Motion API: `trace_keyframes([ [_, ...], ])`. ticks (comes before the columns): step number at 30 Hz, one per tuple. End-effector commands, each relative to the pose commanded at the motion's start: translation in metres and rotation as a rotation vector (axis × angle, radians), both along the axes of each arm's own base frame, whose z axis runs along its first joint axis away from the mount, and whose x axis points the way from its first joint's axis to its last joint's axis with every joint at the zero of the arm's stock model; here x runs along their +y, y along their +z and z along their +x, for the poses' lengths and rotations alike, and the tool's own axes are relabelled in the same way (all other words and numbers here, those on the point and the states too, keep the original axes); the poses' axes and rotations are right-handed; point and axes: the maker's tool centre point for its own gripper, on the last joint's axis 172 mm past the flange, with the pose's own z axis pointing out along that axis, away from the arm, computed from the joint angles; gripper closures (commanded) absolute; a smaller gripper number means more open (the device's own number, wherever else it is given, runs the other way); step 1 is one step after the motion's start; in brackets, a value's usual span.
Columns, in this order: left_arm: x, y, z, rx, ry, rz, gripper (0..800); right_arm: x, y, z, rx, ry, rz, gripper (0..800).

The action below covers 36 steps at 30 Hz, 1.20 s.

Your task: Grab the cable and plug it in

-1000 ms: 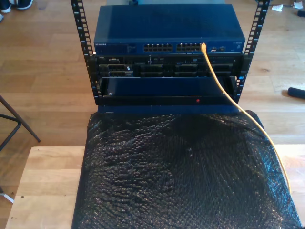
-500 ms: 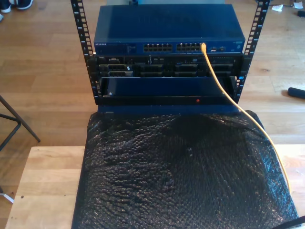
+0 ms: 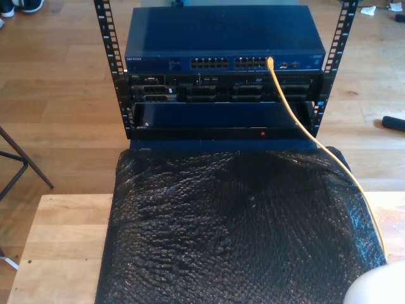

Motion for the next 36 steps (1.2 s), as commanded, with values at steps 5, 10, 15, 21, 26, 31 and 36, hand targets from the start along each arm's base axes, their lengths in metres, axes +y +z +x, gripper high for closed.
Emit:
trace_keyframes([
  [5,0.0,0.0,0.0,0.0,0.0,0.0,0,0.0028,-0.0026,0.0012,-0.006,-0.01,0.008,0],
  [10,0.0,0.0,0.0,0.0,0.0,0.0,0,0.0063,-0.007,0.0011,-0.009,-0.016,0.023,0],
  [15,0.0,0.0,-0.0003,0.001,-0.001,0.0,0,0.0033,-0.0069,0.0012,-0.009,-0.018,0.011,0],
  [21,0.0,0.0,0.0,0.0,0.0,0.0,0,0.002,-0.0067,0.0013,-0.009,-0.017,0.006,0],
  [26,0.0,0.0,0.0,0.0,0.0,0.0,0,0.002,-0.0067,0.0013,-0.009,-0.017,0.006,0],
  [31,0.0,0.0,0.0,0.0,0.0,0.0,0,0.002,-0.0067,0.0013,-0.009,-0.017,0.006,0],
  [36,0.0,0.0,0.0,0.0,0.0,0.0,0,0.002,-0.0067,0.0013,-0.01,-0.016,0.006,0],
])
